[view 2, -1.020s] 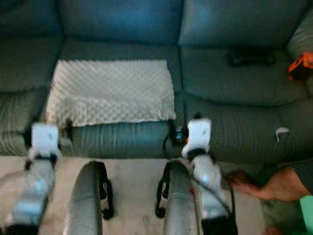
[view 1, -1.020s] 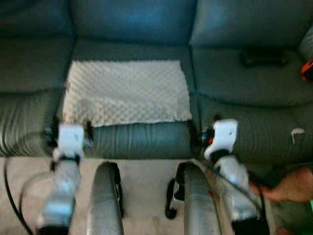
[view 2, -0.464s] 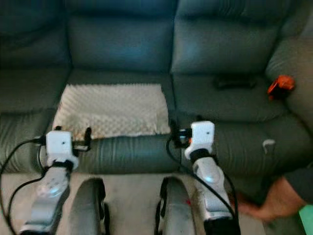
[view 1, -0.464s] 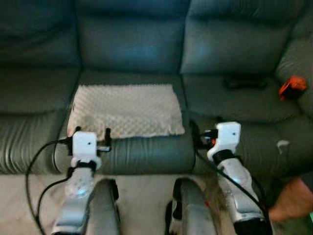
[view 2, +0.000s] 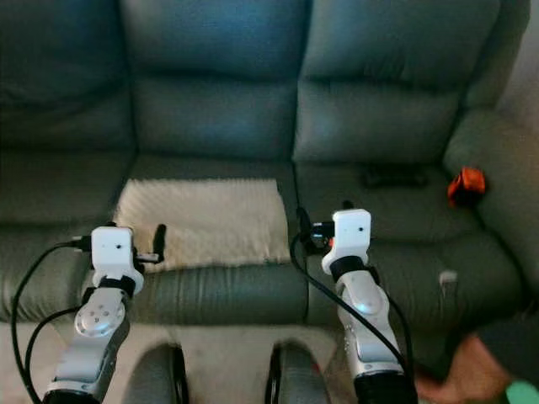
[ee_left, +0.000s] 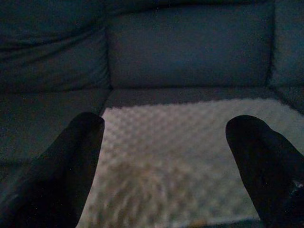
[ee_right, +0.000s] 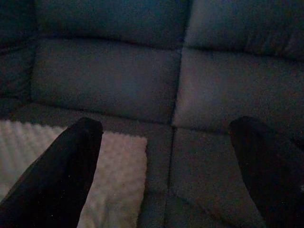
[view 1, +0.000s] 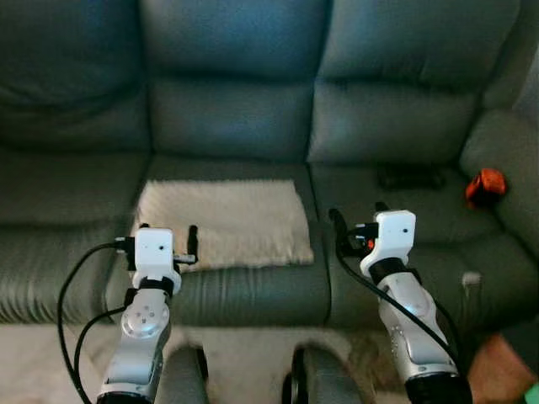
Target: Move the pillow to the sofa
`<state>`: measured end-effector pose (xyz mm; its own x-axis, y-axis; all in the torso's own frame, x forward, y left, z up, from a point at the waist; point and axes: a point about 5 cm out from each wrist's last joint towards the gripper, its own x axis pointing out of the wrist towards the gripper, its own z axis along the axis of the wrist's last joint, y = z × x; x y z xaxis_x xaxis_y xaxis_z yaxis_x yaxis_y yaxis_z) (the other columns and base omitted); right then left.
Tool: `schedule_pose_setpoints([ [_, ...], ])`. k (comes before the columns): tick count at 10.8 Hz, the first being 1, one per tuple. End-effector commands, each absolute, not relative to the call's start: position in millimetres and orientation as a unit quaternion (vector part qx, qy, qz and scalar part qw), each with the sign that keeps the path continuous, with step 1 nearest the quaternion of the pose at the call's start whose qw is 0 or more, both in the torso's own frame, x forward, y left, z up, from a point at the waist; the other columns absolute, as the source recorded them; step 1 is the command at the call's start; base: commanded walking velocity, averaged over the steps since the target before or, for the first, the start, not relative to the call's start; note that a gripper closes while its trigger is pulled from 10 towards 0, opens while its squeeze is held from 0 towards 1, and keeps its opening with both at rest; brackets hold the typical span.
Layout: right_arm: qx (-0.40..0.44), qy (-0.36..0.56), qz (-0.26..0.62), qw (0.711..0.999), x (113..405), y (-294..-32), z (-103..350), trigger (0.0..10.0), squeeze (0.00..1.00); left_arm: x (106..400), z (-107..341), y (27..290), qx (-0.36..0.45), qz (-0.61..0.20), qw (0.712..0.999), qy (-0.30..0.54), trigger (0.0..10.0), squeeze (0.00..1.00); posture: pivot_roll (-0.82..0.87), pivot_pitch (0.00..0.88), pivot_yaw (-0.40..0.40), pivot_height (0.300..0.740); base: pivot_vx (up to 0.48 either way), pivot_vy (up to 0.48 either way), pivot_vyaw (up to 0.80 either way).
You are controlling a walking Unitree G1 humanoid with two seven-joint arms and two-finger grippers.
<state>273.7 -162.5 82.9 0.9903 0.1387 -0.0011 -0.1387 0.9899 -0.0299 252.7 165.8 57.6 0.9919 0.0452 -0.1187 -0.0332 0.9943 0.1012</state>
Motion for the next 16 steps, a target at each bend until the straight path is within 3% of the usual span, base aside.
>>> schedule_pose_setpoints([
  [1,-0.015,0.001,0.065,0.998,274.8,-166.0,82.3,10.0,0.00,247.6,46.6,165.2,0.035,0.016,0.996,0.086,10.0,0.00,-0.04,0.000,-0.065,0.740,0.000,0.000,0.00],
  [7,-0.006,0.003,0.071,0.997,285.8,-160.5,84.4,10.0,0.00,261.3,47.3,154.7,0.000,0.012,0.996,0.091,10.0,0.00,-0.06,0.020,-0.070,0.740,0.000,0.000,0.00],
  [16,-0.005,0.000,0.088,0.996,294.8,-153.2,83.4,10.0,0.00,275.9,54.6,147.2,-0.011,0.013,0.997,0.073,10.0,0.00,-0.07,0.051,-0.056,0.740,0.000,0.361,0.78],
])
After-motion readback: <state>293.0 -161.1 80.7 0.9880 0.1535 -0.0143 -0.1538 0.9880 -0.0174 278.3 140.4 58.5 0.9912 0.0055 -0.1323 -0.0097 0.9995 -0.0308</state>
